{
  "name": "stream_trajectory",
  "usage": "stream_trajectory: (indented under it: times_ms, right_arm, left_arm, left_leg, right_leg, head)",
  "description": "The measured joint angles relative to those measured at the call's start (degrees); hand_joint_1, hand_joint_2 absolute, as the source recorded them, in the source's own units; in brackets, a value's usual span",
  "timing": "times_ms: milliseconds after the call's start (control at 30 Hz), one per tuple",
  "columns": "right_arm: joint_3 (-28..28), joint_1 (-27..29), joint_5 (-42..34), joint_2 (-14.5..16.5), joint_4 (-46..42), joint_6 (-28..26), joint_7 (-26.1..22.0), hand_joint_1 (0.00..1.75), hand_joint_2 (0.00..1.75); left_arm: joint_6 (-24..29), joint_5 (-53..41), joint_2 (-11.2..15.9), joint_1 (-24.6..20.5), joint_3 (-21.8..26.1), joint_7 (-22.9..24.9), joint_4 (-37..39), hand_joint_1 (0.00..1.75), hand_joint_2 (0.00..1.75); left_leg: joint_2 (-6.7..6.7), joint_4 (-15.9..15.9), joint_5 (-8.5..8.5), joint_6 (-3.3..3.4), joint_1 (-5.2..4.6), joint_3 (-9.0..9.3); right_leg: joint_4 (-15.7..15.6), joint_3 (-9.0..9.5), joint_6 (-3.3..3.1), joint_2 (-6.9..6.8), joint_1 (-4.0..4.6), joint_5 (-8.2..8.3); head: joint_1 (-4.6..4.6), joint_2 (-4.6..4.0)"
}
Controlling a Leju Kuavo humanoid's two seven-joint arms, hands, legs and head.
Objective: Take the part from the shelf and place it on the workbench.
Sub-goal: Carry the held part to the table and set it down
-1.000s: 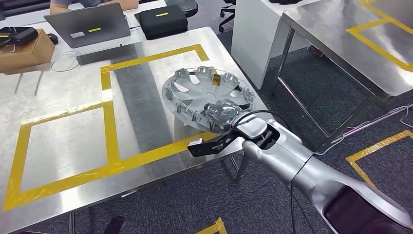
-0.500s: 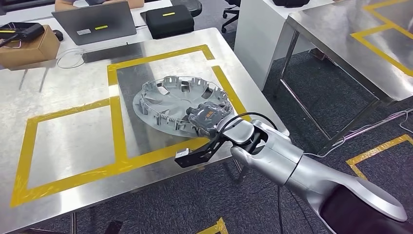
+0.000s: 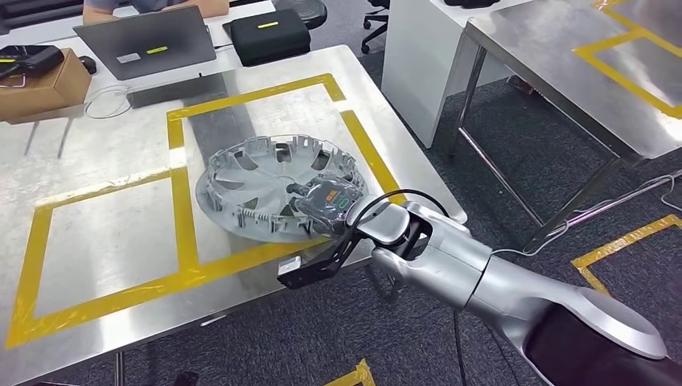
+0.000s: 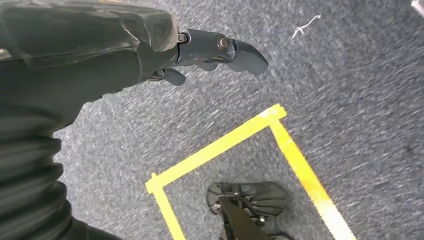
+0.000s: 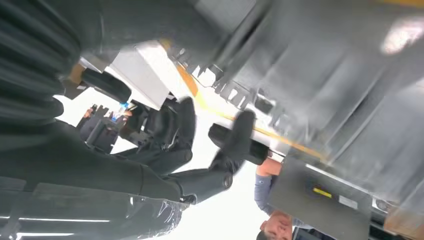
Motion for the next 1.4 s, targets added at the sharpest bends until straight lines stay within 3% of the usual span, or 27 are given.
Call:
stream_trajectory:
  times_ms: [33,100,167,233,300,367,400,467,533,567,700,767,833,867,900,933,1000,1067,1200,1267,1333,1367,1400]
  right_arm:
    - [0.08,-0.23,-0.50,-0.01,-0.01,0.06,-0.02,0.00,0.00]
    - [0.39,-0.51,-1.42,-0.04,-0.01,0.34,-0.02,0.00,0.00]
    - [0.66,-0.56,-2.02,-0.07,-0.04,0.59,0.07,0.00,0.00]
    - [0.85,-0.86,-2.32,-0.13,-0.09,0.69,0.20,0.00,0.00]
    - [1.16,-0.99,-2.57,-0.21,-0.11,1.05,0.35,0.00,0.00]
    - [1.52,-0.75,-2.83,-0.33,-0.11,1.64,0.59,0.00,0.00]
    - [1.66,-0.67,-2.94,-0.37,-0.11,1.90,0.75,0.00,0.00]
    - [1.80,-0.77,-3.11,-0.40,-0.11,2.18,1.06,0.00,0.00]
    - [1.82,-1.02,-3.18,-0.35,-0.11,2.31,1.22,0.00,0.00]
    - [1.83,-1.08,-3.19,-0.32,-0.11,2.33,1.25,0.00,0.00]
    - [1.89,-1.15,-3.20,-0.20,-0.13,2.35,1.31,0.00,0.00]
    - [1.90,-1.19,-3.20,-0.04,-0.13,2.35,1.32,0.00,0.00]
    - [1.97,-1.09,-3.20,0.01,-0.13,2.35,1.32,0.00,0.00]
    - [2.03,-1.02,-3.20,0.01,-0.12,2.35,1.32,0.00,0.00]
    - [2.08,-0.98,-3.20,0.01,-0.12,2.35,1.32,0.00,0.00]
    - [2.12,-0.98,-3.20,0.02,-0.12,2.35,1.32,0.00,0.00]
    - [2.15,-1.08,-3.20,0.05,-0.13,2.35,1.32,0.00,0.00]
    - [2.15,-1.24,-3.20,0.07,-0.13,2.36,1.32,0.00,0.00]
    - [2.13,-1.34,-3.14,0.05,-0.14,2.31,1.40,0.00,0.00]
    - [2.12,-1.42,-2.57,-0.01,-0.14,1.94,2.06,0.00,0.00]
    - [2.14,-1.04,-0.94,-0.13,-0.14,0.69,3.86,0.00,0.00]
    - [2.14,-0.63,0.26,-0.25,-0.15,-0.37,5.23,0.00,0.00]
    - [2.09,-0.17,1.65,-0.42,-0.17,-1.65,6.84,0.00,0.00]
  left_arm:
    - [0.36,0.06,0.05,-0.04,-0.01,-0.02,0.01,0.00,1.75]
    - [0.75,0.37,0.11,-0.06,-0.03,0.09,0.02,0.00,1.75]
    - [0.63,0.67,0.15,-0.02,-0.03,0.25,0.02,0.00,0.87]
    - [0.52,0.80,0.16,-0.10,-0.04,0.30,0.02,0.00,0.00]
    - [0.60,1.07,0.21,-0.15,-0.03,0.33,0.02,0.00,0.00]
    - [0.91,1.41,0.31,-0.07,0.01,0.39,0.02,0.00,0.00]
    - [1.08,1.56,0.38,-0.01,0.02,0.42,0.02,0.00,0.00]
    - [1.30,1.81,0.48,0.04,0.03,0.43,0.02,0.00,0.00]
    - [1.40,1.93,0.60,0.04,0.04,0.43,0.02,0.00,0.00]
    - [1.45,1.95,0.68,0.07,0.05,0.43,0.02,0.00,0.00]
    - [1.56,2.00,0.96,0.20,0.04,0.43,0.02,0.00,0.00]
    - [1.59,2.02,1.09,0.21,0.03,0.43,0.02,0.00,0.00]
    - [1.62,2.03,1.22,0.28,0.04,0.43,0.02,0.00,0.00]
    - [1.63,2.03,1.27,0.35,0.04,0.43,0.02,0.00,0.00]
    - [1.63,2.03,1.29,0.41,0.04,0.43,0.02,0.00,0.00]
    - [1.63,2.03,1.32,0.44,0.04,0.43,0.02,0.00,0.00]
    - [1.64,2.03,1.44,0.44,0.04,0.43,0.02,0.00,0.00]
    - [1.65,2.03,1.52,0.39,0.04,0.43,0.02,0.00,0.00]
    - [1.68,2.06,1.54,0.50,0.06,0.42,0.01,0.00,0.00]
    - [1.69,2.18,1.52,0.47,0.06,0.36,-0.01,0.00,0.00]
    - [1.73,2.37,1.51,0.49,0.06,0.22,-0.03,0.00,0.00]
    - [1.82,2.44,1.50,0.55,0.07,0.12,-0.03,0.00,0.00]
    - [1.96,2.47,1.45,0.64,0.07,0.01,-0.05,0.00,0.00]
  left_leg:
    - [0.00,-2.70,0.71,0.27,-0.14,1.44]
    - [-0.03,-4.16,0.61,0.78,-0.51,2.31]
    - [0.01,-4.64,0.95,1.52,-0.49,2.59]
    - [0.11,-5.35,1.43,2.32,-0.28,2.97]
    - [0.15,-5.53,1.57,2.67,-0.25,3.03]
    - [0.12,-5.51,1.57,2.72,-0.29,3.00]
    - [0.09,-5.48,1.58,2.71,-0.30,3.00]
    - [0.03,-5.34,1.55,2.63,-0.31,3.05]
    - [0.00,-4.90,1.34,2.26,-0.62,2.85]
    - [0.00,-4.73,1.28,2.00,-0.74,2.72]
    - [0.03,-3.66,0.48,0.83,-0.53,2.01]
    - [0.06,1.44,-2.54,0.06,-0.24,-0.32]
    - [0.08,9.30,-5.93,-0.53,0.00,-3.90]
    - [0.08,11.66,-6.45,-0.69,0.10,-5.05]
    - [0.08,11.93,-5.90,-0.76,0.21,-5.23]
    - [0.09,9.76,-4.32,-0.75,0.32,-4.24]
    - [0.09,1.82,-0.58,-0.53,0.41,-0.32]
    - [0.05,-3.56,0.85,-0.09,0.14,2.36]
    - [0.05,-4.90,1.13,1.33,-0.05,2.89]
    - [0.11,-5.43,1.49,2.09,0.12,3.16]
    - [0.12,-5.47,1.54,2.41,-0.05,3.11]
    - [0.10,-5.47,1.54,2.47,-0.14,3.08]
    - [0.05,-5.46,1.54,2.50,-0.21,3.08]
  right_leg:
    - [0.01,-0.05,0.12,0.03,0.12,0.00]
    - [-0.02,-0.24,0.48,0.04,0.32,0.08]
    - [0.12,-0.40,1.02,0.00,0.24,-0.02]
    - [3.55,-2.06,1.08,-0.05,0.20,-1.78]
    - [11.52,-5.79,0.66,-0.09,0.09,-5.02]
    - [17.23,-8.48,0.86,-0.10,0.04,-6.70]
    - [16.77,-8.21,1.26,-0.12,0.02,-6.28]
    - [9.57,-4.41,2.12,-0.19,0.02,-3.65]
    - [2.05,-0.34,2.12,-0.26,0.12,-1.34]
    - [0.38,0.54,1.80,-0.26,0.21,-0.87]
    - [-0.32,0.78,0.52,-0.21,-0.07,-0.34]
    - [-0.44,0.86,0.19,-0.21,-0.41,-0.26]
    - [-0.41,0.84,0.11,-0.23,-0.40,-0.30]
    - [-0.40,0.85,0.12,-0.23,-0.41,-0.31]
    - [-0.39,0.89,0.12,-0.21,-0.42,-0.31]
    - [-0.39,0.97,0.14,-0.19,-0.44,-0.33]
    - [-0.39,1.14,0.21,-0.11,-0.39,-0.36]
    - [-0.33,0.94,0.46,-0.06,-0.12,-0.36]
    - [0.06,0.24,1.51,-0.12,-0.05,-0.57]
    - [4.47,-1.92,1.32,-0.18,-0.11,-2.67]
    - [12.84,-5.94,0.91,-0.20,-0.14,-5.81]
    - [16.01,-7.50,0.95,-0.20,-0.15,-6.76]
    - [17.13,-8.06,1.19,-0.20,-0.15,-6.88]
  head:
    - [0.00,0.00]
    - [0.02,0.00]
    - [0.04,0.00]
    - [0.14,0.00]
    - [0.24,0.00]
    - [0.23,0.00]
    - [0.24,0.00]
    - [0.25,0.00]
    - [0.22,0.00]
    - [0.20,0.00]
    - [0.15,0.00]
    - [0.12,0.00]
    - [0.11,0.00]
    - [0.11,0.00]
    - [0.12,0.00]
    - [0.12,0.00]
    - [0.13,0.00]
    - [0.14,0.00]
    - [0.20,0.00]
    - [0.33,0.00]
    - [0.40,0.00]
    - [0.41,0.00]
    - [0.42,0.00]
